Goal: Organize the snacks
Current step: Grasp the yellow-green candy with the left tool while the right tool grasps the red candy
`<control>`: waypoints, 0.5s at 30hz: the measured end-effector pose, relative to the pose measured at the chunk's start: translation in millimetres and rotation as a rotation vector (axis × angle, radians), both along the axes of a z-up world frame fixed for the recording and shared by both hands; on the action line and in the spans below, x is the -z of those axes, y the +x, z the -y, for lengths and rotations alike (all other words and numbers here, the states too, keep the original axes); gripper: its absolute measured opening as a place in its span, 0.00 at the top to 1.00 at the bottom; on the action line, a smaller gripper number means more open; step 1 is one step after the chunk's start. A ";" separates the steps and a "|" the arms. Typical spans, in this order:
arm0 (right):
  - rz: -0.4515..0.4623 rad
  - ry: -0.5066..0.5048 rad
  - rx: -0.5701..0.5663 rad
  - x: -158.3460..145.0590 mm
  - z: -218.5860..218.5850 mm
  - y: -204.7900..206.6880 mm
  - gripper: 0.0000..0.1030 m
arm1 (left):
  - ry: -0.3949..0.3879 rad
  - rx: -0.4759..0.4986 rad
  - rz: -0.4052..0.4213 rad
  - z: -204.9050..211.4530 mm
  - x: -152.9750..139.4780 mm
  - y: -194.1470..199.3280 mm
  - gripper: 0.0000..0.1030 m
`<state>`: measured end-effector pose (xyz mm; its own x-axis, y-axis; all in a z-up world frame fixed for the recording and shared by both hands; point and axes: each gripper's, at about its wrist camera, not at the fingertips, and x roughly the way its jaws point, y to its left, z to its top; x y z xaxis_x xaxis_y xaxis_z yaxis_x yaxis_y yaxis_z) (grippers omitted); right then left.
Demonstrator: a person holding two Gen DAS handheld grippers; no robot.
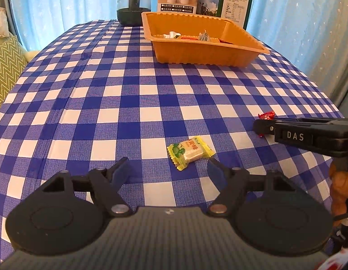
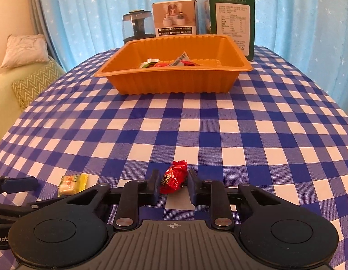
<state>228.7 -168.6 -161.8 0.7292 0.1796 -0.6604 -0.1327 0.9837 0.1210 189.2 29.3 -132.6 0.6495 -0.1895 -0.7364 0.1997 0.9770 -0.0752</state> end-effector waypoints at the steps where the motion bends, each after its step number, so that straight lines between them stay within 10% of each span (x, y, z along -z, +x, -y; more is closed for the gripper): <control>1: 0.000 -0.002 0.001 -0.3 -1.0 -0.7 0.76 | 0.003 0.003 0.000 0.3 0.2 0.1 0.29; 15: -0.015 -0.023 0.040 -3.5 7.5 -14.5 0.76 | 0.164 0.225 0.076 19.4 3.1 11.3 0.42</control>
<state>214.2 -176.1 -158.3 0.7253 0.1353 -0.6750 -0.0919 0.9908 0.0998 200.5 10.0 -135.7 0.6591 -0.2177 -0.7199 0.4121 0.9053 0.1034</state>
